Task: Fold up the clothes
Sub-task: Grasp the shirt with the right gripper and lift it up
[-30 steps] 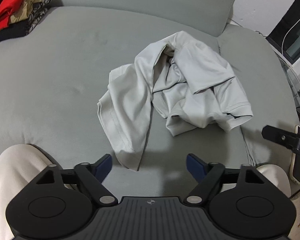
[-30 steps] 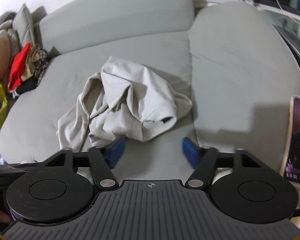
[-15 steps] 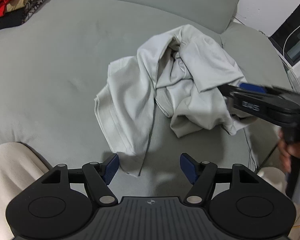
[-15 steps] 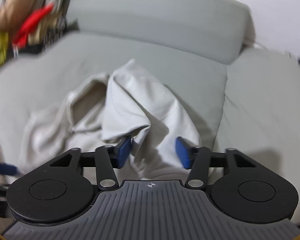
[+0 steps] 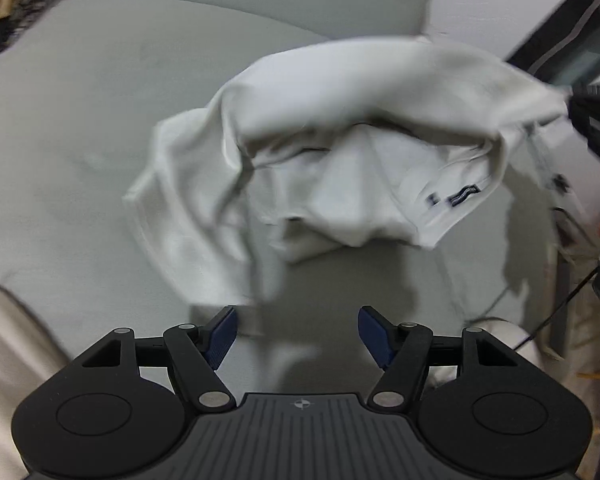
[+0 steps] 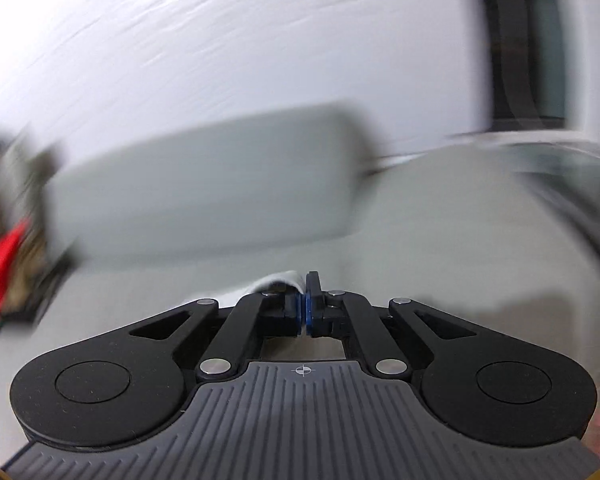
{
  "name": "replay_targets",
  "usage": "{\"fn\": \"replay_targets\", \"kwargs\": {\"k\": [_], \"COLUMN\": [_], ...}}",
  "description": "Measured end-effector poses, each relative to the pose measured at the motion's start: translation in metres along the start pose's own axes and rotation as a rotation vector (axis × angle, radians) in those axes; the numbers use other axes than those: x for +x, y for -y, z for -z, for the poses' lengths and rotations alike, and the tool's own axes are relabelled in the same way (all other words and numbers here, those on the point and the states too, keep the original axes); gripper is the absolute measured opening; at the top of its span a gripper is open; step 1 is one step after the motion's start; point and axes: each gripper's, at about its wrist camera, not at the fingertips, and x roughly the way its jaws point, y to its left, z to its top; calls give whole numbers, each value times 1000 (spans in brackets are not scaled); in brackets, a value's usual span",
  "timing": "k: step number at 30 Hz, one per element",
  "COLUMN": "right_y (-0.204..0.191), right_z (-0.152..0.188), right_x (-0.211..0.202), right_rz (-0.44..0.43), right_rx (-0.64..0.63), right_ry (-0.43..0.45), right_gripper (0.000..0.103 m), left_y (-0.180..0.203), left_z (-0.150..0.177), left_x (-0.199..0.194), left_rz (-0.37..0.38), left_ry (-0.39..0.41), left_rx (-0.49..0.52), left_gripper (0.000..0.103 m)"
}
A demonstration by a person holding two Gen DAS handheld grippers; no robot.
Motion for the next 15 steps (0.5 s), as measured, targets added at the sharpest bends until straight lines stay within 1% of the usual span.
{"fn": "replay_targets", "kwargs": {"k": [3,4,5,6,9,13,14,15], "right_y": [56,73,89,102,121,119,118,117], "right_z": [-15,-18,-17,-15,0,11,11,11], "right_x": [-14,-17,-17,-16,-10,-1,2,4], "right_rz": [167,212,233,246,211,178,177,177], "right_rx": [136,177,208,239,281,254,229,203], "right_ry": [20,12,-29,-71,-167,-204,-236,-268], "right_gripper": [1,1,1,1,1,2,8,18], "left_y": [15,20,25,28,35,42,40,37], "left_z": [3,4,5,5,6,2,0,-2], "left_x": [6,10,15,21,39,36,33,28], "left_rz": [89,108,125,126,129,131,123,114], "left_ry": [-19,-27,-36,-46,-75,-49,-43,-38], "left_rx": [45,62,76,72,61,56,43,26], "left_gripper": [64,64,64,65,64,63,63,63]}}
